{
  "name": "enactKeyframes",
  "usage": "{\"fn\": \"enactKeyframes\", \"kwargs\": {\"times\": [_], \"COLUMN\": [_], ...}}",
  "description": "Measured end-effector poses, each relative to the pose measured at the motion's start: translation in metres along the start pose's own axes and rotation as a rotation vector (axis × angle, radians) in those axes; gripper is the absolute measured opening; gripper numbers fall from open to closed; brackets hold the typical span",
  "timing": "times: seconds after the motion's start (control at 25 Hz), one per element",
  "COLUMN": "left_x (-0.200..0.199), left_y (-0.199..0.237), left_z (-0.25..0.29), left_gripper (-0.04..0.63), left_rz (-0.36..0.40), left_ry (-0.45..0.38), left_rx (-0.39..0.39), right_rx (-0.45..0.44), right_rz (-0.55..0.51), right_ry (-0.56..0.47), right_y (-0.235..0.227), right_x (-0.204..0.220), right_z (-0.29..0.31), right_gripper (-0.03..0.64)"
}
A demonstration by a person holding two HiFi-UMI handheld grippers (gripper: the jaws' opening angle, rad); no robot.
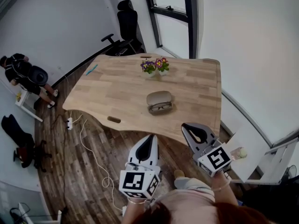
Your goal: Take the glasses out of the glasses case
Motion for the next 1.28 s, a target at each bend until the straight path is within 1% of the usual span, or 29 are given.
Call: {"fn": "enactKeyframes", "kwargs": {"times": [0.2, 0.32, 0.6, 0.88, 1.2, 1.28], "left_x": [-0.001, -0.003, -0.005, -0.002, -0.001, -0.002], "left_y": [0.012, 0.018, 0.027, 0.037, 0.056, 0.061], "left_z": [0.023, 0.038, 0.062, 0.071, 0.084, 0.090], "left_gripper": [0.000, 0.000, 0.000, 0.000, 0.000, 0.000], "left_rz": [-0.008, -0.010, -0.012, -0.020, -0.019, -0.018], "left_ry": [-0.003, -0.005, -0.008, 0.011, 0.018, 0.016], "left_rx": [-0.017, -0.032, -0.068, -0.101, -0.109, -0.104], "right_rx": [-0.018, -0.038, -0.082, -0.134, -0.163, -0.166], "right_rz": [0.019, 0.004, 0.011, -0.003, 0.001, -0.018], "right_ry": [0.004, 0.011, 0.025, 0.056, 0.097, 0.108], "right_y": [-0.018, -0.031, -0.054, -0.062, -0.067, -0.070], "right_x": [0.001, 0.006, 0.012, 0.021, 0.037, 0.038], "right_z": [0.023, 0.035, 0.061, 0.086, 0.113, 0.120], "right_gripper": [0.002, 0.002, 0.002, 0.002, 0.002, 0.003]}}
Point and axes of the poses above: the fingertips, and each gripper's own axes: z forward along the fingers, y to its left, x out of its underside, the point moved 7 cm from there along -z, backward along the fingers, and after that the axes turned 7 degrees about x, right-handed, at the moved point
